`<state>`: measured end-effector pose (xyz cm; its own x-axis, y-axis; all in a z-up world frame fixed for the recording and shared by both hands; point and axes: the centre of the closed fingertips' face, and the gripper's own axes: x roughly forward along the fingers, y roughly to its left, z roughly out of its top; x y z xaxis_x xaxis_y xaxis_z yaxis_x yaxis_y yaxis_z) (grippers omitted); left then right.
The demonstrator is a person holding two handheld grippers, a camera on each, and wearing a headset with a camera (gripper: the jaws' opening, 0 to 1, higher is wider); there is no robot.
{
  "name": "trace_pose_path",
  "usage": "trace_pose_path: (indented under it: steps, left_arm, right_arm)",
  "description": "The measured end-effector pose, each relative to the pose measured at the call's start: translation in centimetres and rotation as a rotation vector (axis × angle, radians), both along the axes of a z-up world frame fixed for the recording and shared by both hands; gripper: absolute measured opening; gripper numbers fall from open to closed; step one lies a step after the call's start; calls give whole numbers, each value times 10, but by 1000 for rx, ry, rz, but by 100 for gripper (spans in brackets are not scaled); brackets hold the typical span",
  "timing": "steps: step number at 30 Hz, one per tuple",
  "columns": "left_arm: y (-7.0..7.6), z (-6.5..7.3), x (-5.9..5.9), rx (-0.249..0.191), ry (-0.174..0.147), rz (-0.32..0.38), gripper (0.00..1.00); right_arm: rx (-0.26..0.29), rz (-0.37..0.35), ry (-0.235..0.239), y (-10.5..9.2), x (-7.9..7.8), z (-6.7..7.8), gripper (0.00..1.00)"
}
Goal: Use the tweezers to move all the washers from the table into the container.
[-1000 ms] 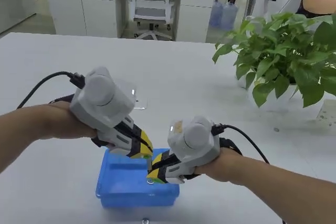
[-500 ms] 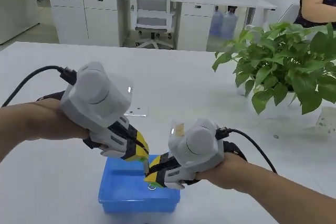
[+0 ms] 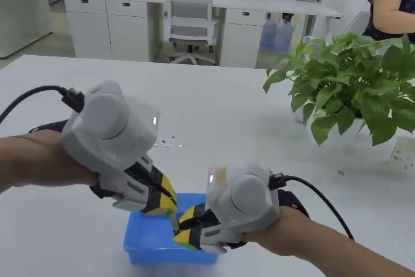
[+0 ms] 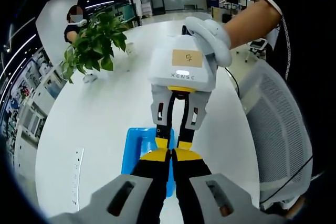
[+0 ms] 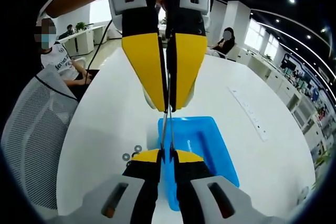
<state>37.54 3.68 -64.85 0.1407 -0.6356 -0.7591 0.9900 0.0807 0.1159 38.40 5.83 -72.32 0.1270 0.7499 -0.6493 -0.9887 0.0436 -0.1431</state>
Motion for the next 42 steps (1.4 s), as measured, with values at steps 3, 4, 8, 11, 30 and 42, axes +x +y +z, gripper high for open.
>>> trace_pose_path:
  steps: [3,4,8,11,30,42]
  left_arm:
    - [2,-3,-5,9,7,-3,6]
    - [3,-5,-8,12,14,-2,6]
    - [5,-9,-17,17,27,-4,6]
    - [6,-14,-24,22,37,-4,6]
    - [15,-44,-53,52,96,2,6]
    - [20,-57,-63,73,128,7,6]
  right_arm:
    - [0,5,5,2,-7,-3,11]
    - [1,7,9,3,-10,-5,11]
    - [1,9,17,5,-19,-9,12]
    - [-2,12,22,6,-25,-14,12]
    - [-9,32,66,16,-57,-45,12]
    - [-19,49,92,21,-69,-58,12]
